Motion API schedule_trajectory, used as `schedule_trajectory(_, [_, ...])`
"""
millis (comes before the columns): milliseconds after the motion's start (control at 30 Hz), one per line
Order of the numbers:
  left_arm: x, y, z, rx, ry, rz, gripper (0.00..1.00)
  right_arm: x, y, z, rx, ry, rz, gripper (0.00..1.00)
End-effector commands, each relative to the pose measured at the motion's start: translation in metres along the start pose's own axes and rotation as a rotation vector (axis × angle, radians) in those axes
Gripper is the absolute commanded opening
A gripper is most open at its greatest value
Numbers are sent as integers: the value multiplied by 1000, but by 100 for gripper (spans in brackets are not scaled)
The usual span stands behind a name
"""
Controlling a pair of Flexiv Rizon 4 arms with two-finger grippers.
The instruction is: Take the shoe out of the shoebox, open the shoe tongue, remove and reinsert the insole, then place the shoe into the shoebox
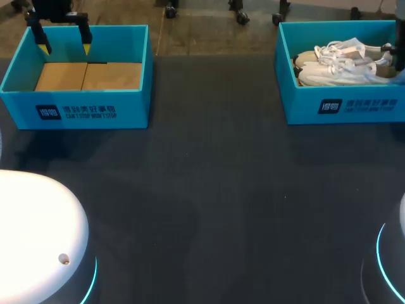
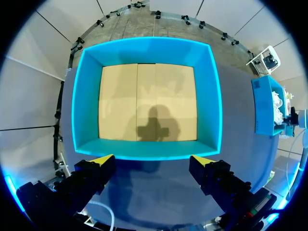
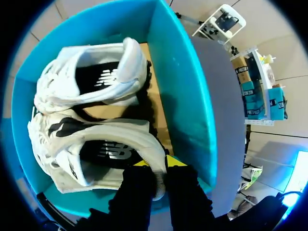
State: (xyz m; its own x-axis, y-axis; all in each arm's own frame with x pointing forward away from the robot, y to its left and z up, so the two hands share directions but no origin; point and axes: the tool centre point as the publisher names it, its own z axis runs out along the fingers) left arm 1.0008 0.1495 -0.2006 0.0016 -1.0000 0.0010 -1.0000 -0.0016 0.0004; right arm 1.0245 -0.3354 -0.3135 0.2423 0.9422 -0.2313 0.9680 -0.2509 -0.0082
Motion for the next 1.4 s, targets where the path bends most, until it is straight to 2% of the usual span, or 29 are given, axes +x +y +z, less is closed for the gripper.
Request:
schedule_trajectory(33, [0,0,0,0,0,1,100,-3,-12,-50,-32,-31,-7,0])
schedule_trajectory(367, [0,0,0,0,0,1,100,-7,-25,-138,-104,-106,-24,0])
schedule_trajectory(500, [0,0,0,0,0,1,100,-8,-31,-162,-119,-125,-25,0])
schedule_trajectory(733, [0,0,0,0,0,1,100,3,-47,-198,-111,-143,-78,0])
schedule_trajectory(867, [0,0,0,0,0,1,100,9,-48,-208,-117,-123,-73,0])
schedule_trajectory(1400, [0,0,0,0,0,1,100,9,-48,-208,-117,-123,-73,0])
